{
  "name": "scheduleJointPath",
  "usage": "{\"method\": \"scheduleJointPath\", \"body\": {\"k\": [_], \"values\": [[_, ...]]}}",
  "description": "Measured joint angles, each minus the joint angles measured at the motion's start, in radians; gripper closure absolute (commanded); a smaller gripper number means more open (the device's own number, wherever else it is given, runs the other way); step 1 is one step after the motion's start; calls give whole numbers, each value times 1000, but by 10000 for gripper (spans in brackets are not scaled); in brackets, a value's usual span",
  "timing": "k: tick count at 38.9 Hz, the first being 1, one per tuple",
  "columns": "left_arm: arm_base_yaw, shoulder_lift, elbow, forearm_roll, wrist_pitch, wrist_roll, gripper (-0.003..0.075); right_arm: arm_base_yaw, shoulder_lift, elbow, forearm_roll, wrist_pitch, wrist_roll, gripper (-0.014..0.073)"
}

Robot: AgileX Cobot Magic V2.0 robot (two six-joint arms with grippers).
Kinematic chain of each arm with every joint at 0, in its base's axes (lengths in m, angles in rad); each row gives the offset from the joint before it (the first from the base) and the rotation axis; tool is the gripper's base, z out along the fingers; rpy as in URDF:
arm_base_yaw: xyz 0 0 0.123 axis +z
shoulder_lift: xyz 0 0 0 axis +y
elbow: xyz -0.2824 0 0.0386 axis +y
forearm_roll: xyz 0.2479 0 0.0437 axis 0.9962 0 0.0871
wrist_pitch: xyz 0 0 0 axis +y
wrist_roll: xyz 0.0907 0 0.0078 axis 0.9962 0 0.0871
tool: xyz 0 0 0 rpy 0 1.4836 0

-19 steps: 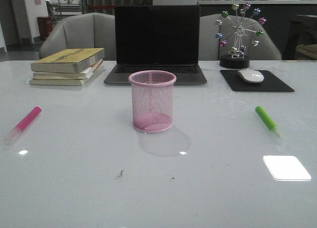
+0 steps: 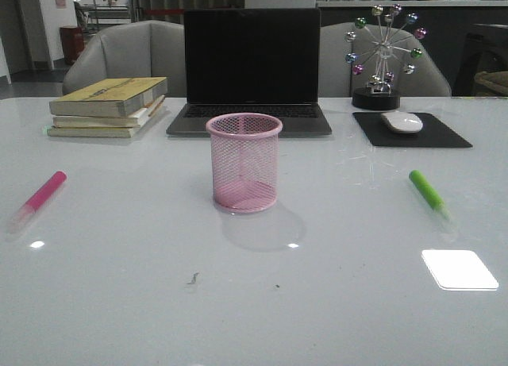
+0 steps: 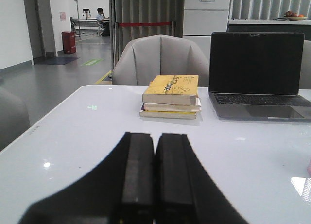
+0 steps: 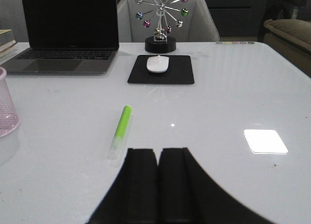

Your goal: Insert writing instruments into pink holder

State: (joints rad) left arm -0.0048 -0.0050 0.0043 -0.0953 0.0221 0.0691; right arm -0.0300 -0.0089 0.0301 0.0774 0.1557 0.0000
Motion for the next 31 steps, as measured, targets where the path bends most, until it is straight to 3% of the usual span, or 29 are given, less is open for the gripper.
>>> {"method": "scheduleJointPath", "body": {"k": [19, 31], "values": [[0, 0, 0, -19, 0, 0, 629, 0, 0, 0, 0, -11, 0, 566], [0, 0, -7, -46, -28, 0, 629, 0, 0, 0, 6, -133, 0, 566]]}}
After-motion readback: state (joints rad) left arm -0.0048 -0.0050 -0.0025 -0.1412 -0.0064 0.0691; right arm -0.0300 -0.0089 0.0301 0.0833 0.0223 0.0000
